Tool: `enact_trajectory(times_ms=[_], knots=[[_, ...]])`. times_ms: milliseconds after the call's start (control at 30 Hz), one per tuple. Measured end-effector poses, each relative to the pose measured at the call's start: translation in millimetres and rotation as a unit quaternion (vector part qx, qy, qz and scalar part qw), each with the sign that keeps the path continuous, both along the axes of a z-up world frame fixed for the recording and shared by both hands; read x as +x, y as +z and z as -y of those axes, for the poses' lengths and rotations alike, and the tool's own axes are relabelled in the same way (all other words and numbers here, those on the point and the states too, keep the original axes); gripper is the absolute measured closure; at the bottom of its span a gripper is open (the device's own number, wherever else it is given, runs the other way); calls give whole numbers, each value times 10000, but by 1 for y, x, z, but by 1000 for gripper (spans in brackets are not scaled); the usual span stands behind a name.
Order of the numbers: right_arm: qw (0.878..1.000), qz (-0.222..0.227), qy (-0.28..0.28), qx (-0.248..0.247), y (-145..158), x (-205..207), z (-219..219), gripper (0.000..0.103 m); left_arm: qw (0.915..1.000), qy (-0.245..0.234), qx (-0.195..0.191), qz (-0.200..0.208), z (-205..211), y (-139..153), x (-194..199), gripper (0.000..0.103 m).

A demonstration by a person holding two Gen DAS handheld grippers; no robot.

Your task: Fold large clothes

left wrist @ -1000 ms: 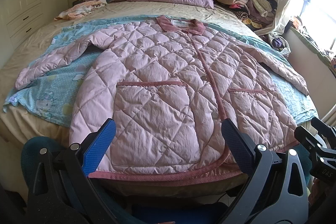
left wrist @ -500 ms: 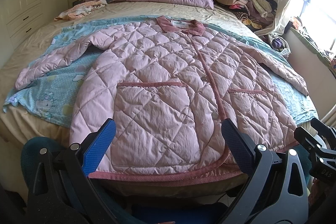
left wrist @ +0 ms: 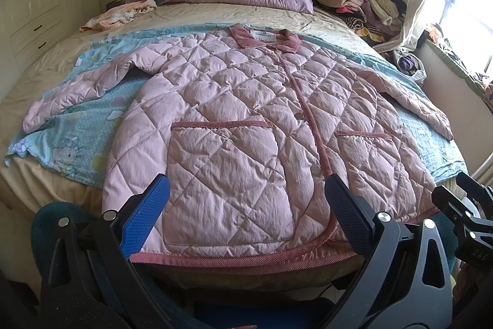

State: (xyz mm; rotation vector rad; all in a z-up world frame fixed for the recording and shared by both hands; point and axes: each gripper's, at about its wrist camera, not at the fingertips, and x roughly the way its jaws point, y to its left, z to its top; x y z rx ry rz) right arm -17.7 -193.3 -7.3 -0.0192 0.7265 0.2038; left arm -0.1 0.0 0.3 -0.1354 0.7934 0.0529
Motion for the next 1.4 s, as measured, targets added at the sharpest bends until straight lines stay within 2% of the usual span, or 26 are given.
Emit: enact_trajectory(times_ms=[467, 600, 900, 1400], knots=[[10000, -62, 47, -13, 0, 9, 0, 4, 10000, -49, -9, -77, -5, -4, 12, 9], [9998, -173, 49, 1, -1, 27, 0, 4, 9999, -28, -16, -100, -5, -1, 25, 9], [9999, -119, 47, -95, 10, 69, -4, 4, 9998, -31, 102, -149, -2, -3, 62, 9], [9998, -156, -81, -56, 23, 148, -13, 4, 9997, -13, -55, -239, 0, 6, 134, 9]])
